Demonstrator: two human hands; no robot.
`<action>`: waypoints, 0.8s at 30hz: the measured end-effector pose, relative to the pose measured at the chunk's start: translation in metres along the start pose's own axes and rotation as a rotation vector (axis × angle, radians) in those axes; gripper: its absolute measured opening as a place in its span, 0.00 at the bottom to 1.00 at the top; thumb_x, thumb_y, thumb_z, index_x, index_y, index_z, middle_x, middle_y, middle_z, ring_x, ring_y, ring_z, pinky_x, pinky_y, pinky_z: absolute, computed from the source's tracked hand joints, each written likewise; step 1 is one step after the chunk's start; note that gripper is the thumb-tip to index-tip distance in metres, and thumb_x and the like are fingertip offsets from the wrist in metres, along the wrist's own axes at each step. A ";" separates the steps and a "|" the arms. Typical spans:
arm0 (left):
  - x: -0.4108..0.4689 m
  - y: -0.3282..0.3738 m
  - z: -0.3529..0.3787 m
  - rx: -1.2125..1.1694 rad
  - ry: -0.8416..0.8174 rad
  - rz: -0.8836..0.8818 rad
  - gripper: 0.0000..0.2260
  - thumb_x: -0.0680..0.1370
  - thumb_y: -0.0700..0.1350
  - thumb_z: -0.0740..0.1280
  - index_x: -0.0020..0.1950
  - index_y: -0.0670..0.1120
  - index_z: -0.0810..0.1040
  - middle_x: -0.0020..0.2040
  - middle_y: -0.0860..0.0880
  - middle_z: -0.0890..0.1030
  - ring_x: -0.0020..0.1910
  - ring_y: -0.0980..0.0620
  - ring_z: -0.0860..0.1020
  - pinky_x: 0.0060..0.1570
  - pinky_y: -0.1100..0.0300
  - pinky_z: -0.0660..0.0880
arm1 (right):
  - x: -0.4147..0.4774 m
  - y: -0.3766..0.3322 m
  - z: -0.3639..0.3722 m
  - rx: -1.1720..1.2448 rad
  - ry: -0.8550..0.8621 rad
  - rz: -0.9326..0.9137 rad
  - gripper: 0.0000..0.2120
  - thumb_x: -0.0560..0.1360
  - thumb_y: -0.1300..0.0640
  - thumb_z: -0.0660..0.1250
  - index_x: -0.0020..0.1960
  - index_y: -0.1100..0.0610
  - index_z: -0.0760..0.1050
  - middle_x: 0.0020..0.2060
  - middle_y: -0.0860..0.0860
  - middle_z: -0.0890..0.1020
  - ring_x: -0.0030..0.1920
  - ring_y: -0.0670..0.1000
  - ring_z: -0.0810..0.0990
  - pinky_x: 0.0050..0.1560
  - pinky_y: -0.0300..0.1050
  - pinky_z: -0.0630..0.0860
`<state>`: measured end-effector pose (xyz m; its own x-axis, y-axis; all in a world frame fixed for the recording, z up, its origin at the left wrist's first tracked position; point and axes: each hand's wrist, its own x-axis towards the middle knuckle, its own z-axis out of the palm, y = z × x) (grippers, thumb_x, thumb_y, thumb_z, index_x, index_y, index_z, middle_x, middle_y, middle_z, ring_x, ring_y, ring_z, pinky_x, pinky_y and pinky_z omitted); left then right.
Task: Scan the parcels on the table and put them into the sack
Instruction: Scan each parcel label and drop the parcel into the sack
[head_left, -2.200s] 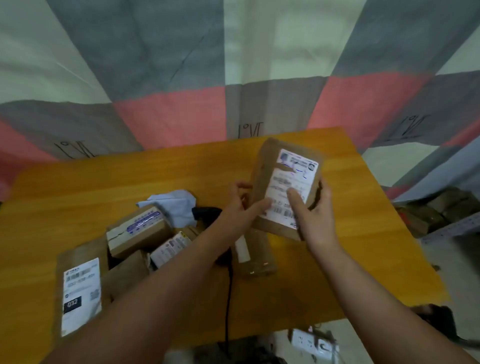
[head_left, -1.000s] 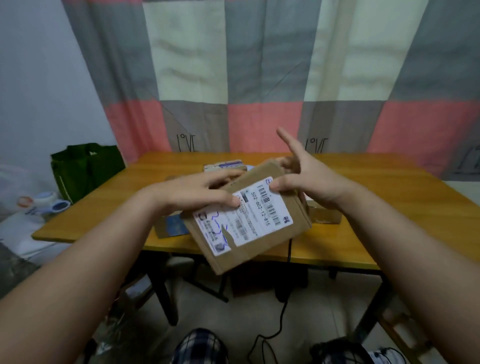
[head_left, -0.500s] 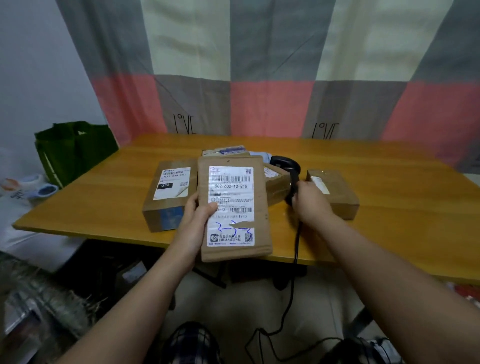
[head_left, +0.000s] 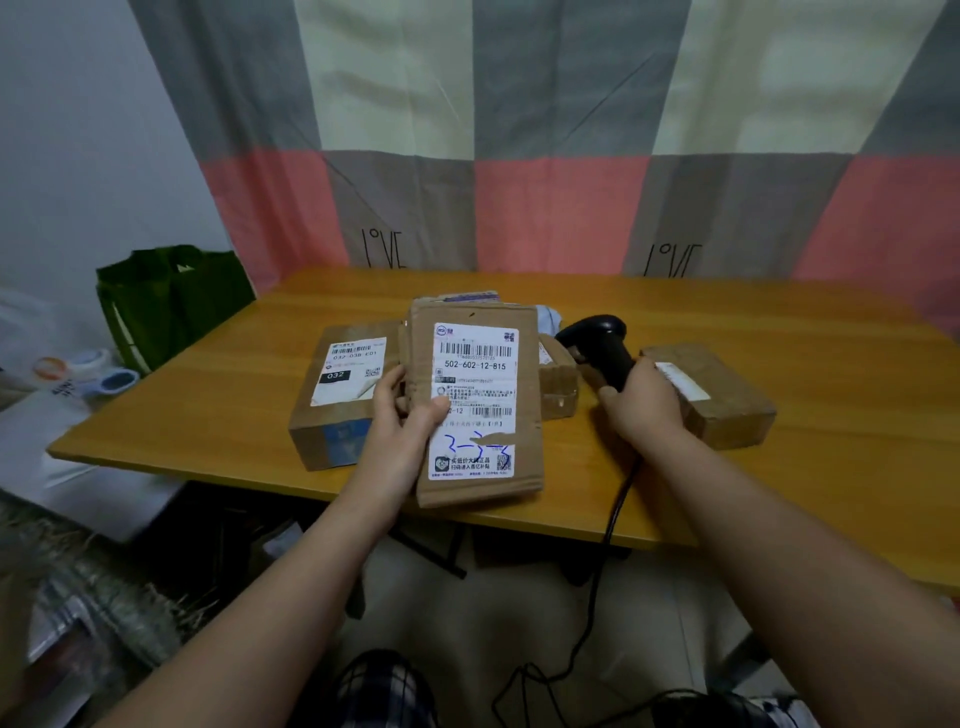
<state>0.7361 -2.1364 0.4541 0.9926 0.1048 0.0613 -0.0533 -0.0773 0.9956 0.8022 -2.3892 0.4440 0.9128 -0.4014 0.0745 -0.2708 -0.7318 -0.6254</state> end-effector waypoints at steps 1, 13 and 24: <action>-0.001 -0.002 0.001 0.006 0.000 0.013 0.21 0.79 0.49 0.65 0.65 0.62 0.57 0.52 0.57 0.75 0.38 0.64 0.81 0.29 0.72 0.74 | -0.008 0.003 -0.004 0.071 0.070 -0.043 0.19 0.76 0.59 0.66 0.64 0.63 0.66 0.57 0.60 0.76 0.55 0.62 0.77 0.49 0.54 0.76; -0.013 -0.004 -0.006 0.042 0.003 0.091 0.37 0.72 0.50 0.74 0.74 0.54 0.55 0.60 0.48 0.78 0.52 0.55 0.81 0.41 0.70 0.75 | -0.151 -0.013 -0.056 0.952 -0.113 -0.258 0.05 0.71 0.62 0.73 0.46 0.54 0.80 0.28 0.46 0.80 0.30 0.44 0.78 0.33 0.38 0.75; -0.025 -0.003 -0.009 0.049 -0.038 -0.003 0.35 0.70 0.52 0.76 0.71 0.44 0.66 0.61 0.48 0.78 0.55 0.54 0.80 0.52 0.60 0.77 | -0.206 -0.016 -0.052 0.919 -0.157 -0.333 0.07 0.74 0.58 0.71 0.37 0.54 0.77 0.22 0.50 0.76 0.23 0.51 0.76 0.25 0.42 0.73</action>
<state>0.7110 -2.1302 0.4497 0.9963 0.0671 0.0547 -0.0459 -0.1254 0.9910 0.6029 -2.3233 0.4789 0.9475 -0.1265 0.2936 0.2888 -0.0552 -0.9558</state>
